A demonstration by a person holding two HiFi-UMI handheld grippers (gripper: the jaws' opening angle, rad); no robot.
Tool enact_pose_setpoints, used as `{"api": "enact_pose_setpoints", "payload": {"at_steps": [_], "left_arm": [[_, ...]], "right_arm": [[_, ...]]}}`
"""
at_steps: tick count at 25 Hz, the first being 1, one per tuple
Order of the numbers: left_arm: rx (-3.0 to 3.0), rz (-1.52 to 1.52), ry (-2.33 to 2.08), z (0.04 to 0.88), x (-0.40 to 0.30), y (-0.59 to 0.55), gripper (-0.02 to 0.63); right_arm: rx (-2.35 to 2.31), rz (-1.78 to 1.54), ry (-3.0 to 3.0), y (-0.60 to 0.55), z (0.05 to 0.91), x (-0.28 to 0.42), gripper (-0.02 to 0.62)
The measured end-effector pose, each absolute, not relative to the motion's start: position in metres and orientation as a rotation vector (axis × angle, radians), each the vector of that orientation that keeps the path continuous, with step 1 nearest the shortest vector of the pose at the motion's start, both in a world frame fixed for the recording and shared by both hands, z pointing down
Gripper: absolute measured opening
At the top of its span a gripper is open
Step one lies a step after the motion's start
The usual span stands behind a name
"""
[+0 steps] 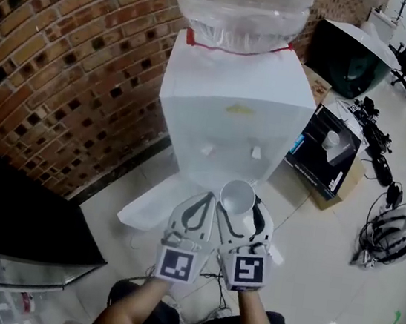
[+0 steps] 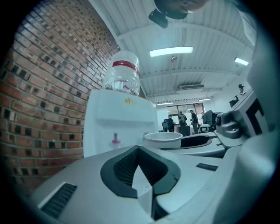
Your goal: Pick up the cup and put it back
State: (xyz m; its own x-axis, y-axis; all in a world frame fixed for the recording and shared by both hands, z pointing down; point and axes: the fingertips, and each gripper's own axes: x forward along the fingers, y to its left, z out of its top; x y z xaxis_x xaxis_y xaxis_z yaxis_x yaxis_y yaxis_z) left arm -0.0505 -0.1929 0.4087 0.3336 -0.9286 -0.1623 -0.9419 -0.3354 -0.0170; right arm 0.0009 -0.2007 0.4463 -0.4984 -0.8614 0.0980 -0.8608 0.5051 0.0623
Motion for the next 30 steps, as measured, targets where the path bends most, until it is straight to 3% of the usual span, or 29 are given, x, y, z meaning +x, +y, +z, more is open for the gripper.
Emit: {"api": "enact_pose_setpoints", "payload": {"at_steps": [13,30], "left_arm": [[-2.467,0.155,1.816,0.63,-0.066,-0.234,-0.009],[-2.507,0.071,1.876,0.762,-0.06,-0.275,-0.009]], "right_arm": [[1.532,0.086,-2.646,-0.241,0.66,-0.015,0.308],[1.557,0.161,-2.644,-0.335,0.85,-0.021,0.308]]}}
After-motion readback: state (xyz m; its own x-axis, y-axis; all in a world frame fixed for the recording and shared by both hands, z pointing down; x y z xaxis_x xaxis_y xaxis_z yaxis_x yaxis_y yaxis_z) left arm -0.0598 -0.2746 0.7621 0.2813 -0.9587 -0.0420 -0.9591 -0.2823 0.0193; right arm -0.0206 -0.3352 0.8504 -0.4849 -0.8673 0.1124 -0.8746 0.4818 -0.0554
